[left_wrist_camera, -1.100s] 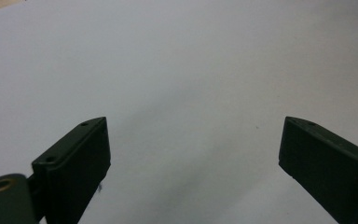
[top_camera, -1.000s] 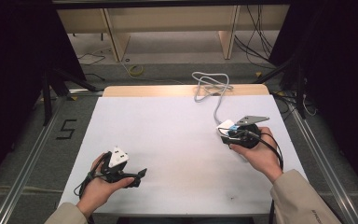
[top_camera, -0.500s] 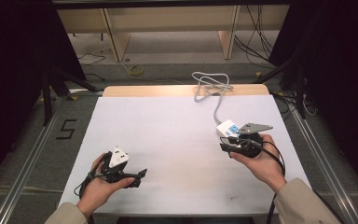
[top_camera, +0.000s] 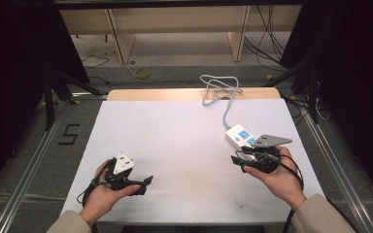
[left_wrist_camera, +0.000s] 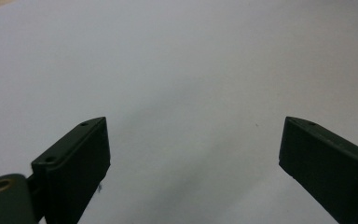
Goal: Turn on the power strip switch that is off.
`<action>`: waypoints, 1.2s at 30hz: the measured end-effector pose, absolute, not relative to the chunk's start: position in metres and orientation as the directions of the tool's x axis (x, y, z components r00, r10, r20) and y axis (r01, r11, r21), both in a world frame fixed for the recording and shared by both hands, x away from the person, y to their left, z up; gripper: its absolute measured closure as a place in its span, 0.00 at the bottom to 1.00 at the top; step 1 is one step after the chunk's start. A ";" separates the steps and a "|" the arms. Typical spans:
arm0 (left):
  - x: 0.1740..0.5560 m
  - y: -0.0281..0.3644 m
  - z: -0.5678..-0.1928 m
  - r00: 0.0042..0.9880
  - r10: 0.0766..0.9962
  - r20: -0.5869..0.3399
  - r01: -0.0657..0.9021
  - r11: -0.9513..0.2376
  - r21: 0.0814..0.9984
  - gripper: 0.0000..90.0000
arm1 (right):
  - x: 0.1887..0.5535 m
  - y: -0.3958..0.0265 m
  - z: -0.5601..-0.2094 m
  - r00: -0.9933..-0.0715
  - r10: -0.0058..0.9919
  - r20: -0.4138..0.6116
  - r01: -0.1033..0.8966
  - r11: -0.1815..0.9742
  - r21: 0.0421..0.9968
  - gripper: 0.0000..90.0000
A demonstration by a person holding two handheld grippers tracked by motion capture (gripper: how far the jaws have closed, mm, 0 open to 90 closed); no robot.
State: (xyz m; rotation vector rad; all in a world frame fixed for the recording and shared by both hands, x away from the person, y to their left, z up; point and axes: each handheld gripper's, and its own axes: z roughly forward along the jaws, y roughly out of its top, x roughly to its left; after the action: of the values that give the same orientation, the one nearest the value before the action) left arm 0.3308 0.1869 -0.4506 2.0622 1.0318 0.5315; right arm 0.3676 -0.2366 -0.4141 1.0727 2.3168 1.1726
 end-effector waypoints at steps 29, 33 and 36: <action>0.330 0.189 -0.450 0.581 0.813 0.032 0.497 -0.386 0.777 0.09 | 0.328 -0.269 -0.432 -0.658 0.752 0.032 0.406 0.318 0.857 0.35; 0.330 0.189 -0.451 0.582 0.812 0.033 0.496 -0.387 0.777 0.09 | 0.326 -0.269 -0.434 -0.657 0.753 0.028 0.411 0.327 0.851 0.35; 0.331 0.189 -0.451 0.583 0.812 0.033 0.496 -0.388 0.777 0.09 | 0.327 -0.269 -0.434 -0.657 0.754 0.027 0.413 0.330 0.849 0.35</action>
State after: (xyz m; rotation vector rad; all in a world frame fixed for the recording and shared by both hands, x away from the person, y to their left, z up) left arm 0.3305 0.1889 -0.4507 2.0622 1.0378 0.5365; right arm 0.3268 -0.2688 -0.4344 1.0336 2.2284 1.2551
